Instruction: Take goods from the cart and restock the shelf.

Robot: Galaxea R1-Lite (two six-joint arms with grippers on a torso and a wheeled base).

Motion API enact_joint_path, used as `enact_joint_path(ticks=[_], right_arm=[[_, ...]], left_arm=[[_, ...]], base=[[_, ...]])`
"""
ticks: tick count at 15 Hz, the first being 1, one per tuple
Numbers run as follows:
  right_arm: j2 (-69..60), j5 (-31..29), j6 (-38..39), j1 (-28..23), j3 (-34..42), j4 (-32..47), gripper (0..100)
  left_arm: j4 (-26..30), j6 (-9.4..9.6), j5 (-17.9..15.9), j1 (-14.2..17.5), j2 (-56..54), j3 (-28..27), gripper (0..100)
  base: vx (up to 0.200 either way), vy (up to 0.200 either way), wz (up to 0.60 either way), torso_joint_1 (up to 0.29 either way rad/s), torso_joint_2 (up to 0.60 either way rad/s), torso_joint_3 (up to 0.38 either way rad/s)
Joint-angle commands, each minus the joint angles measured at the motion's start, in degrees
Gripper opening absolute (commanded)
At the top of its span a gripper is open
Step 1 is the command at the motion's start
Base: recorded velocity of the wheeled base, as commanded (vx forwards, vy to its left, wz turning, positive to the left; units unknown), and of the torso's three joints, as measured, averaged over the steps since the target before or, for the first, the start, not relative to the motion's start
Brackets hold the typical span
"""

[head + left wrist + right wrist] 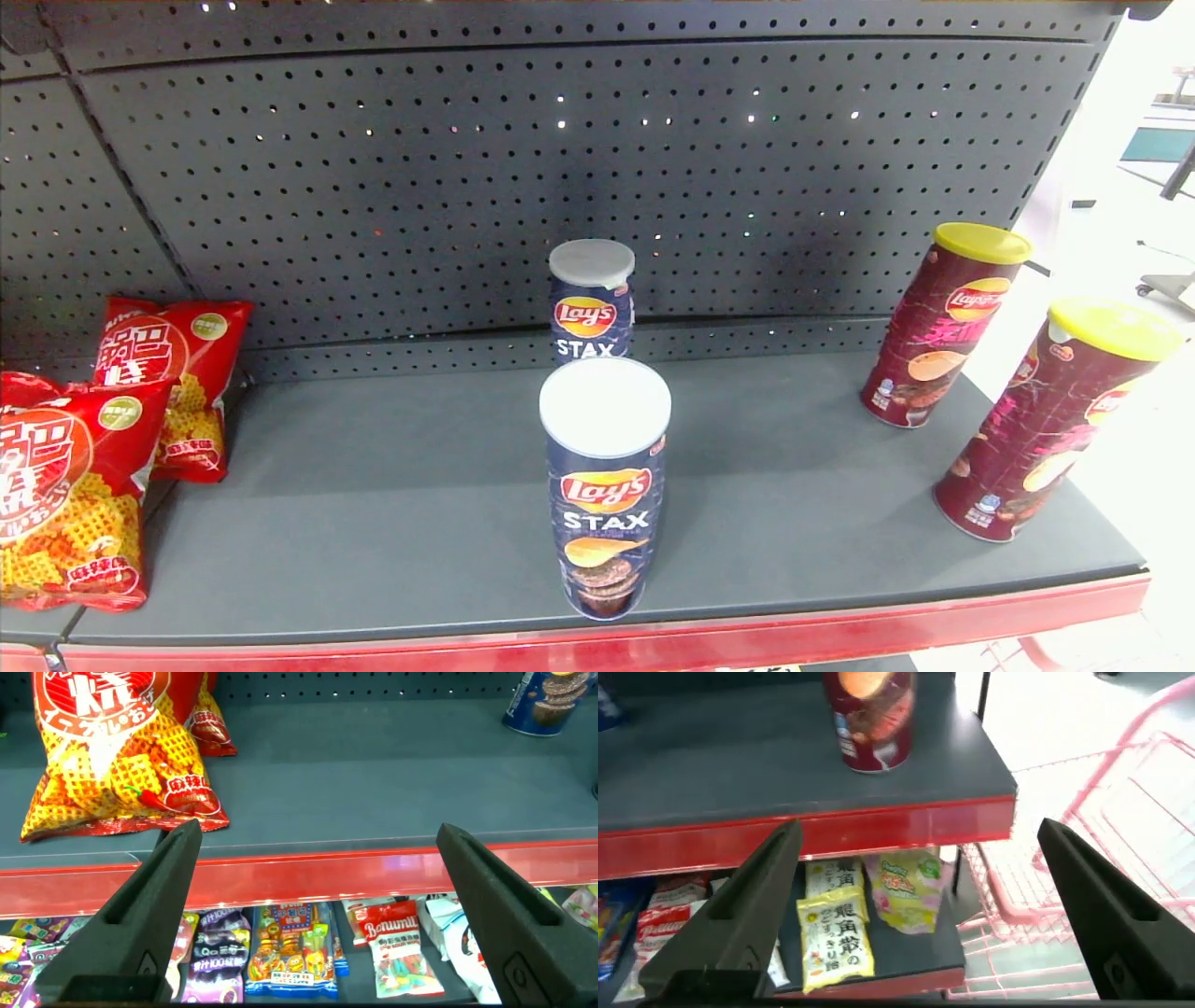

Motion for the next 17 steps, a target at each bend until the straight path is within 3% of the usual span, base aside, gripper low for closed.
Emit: enact_joint_path(ticks=[1,17], right_arm=[[-0.1,1.7,-1.4,0.0,0.0,-0.1,100],[-0.2,1.6,0.1,0.0,0.0,-0.1,100]], left_arm=[[0.0,-0.04,0.0,0.0,0.0,0.0,100],[0.0,-0.04,0.0,0.0,0.0,0.0,100]], base=[[0.0,0.0,0.0,0.0,0.0,0.0],[0.0,0.0,0.0,0.0,0.0,0.0]])
